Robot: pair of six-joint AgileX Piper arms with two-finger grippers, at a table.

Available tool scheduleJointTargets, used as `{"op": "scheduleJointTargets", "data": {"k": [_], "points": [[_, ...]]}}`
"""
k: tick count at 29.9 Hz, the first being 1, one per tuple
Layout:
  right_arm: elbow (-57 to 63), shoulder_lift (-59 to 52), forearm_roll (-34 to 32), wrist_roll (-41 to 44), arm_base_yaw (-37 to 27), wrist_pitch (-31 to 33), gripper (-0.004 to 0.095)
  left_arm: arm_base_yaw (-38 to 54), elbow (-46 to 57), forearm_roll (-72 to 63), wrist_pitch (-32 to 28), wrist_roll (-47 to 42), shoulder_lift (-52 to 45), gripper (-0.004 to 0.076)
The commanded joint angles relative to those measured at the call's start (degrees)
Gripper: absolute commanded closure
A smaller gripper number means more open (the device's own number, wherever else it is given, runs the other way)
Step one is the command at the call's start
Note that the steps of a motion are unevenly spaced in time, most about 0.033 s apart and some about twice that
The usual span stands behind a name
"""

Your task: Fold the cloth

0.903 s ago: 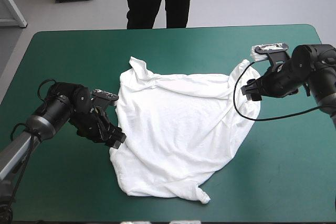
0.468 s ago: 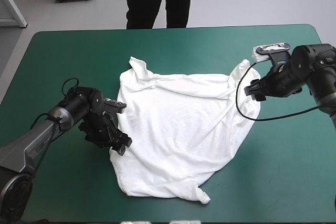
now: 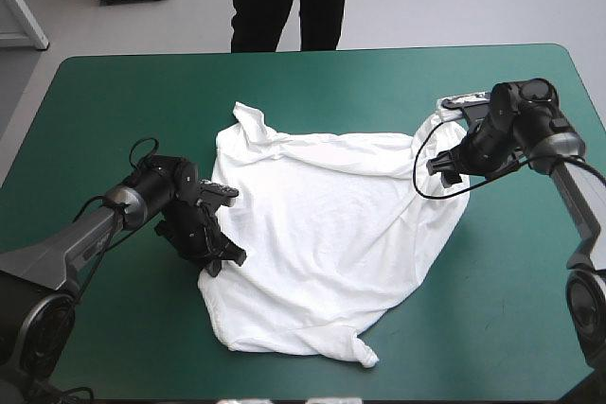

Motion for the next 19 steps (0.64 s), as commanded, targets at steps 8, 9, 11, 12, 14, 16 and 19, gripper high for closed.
{"op": "scheduleJointTargets", "data": {"k": [8, 9, 11, 12, 14, 16, 19], "points": [[-1.43, 6.99, -3.77, 3.56, -1.02, -5.03, 0.0233, -0.78, 0.49, -4.03, 0.73, 1.81, 0.65, 0.0734], [-1.53, 7.49, -3.88, 3.79, -1.49, -5.19, 0.0233, -0.78, 0.49, -4.03, 0.73, 1.81, 0.65, 0.0734], [-1.52, 8.36, -3.88, 3.91, -2.18, -5.19, 0.0233, -0.78, 0.49, -4.03, 0.86, 1.81, 0.65, 0.0734], [-1.52, 9.03, -3.88, 4.12, -2.63, -5.35, 0.0235, -0.78, 0.49, -4.03, 1.07, 1.81, 0.65, 0.0734], [-1.63, 9.89, -3.37, 4.12, -3.07, -5.35, 0.0236, -0.78, 0.49, -3.81, 1.07, 1.81, 0.65, 0.0734], [-1.76, 10.69, -3.16, 4.12, -3.16, -5.23, 0.0249, -0.78, 0.49, -3.81, 0.96, 1.81, 0.65, 0.0734], [-1.76, 12.54, -0.11, 3.00, -3.05, -5.35, 0.0368, -0.78, 0.49, -3.81, 0.57, 1.81, 0.65, 0.0734]]}}
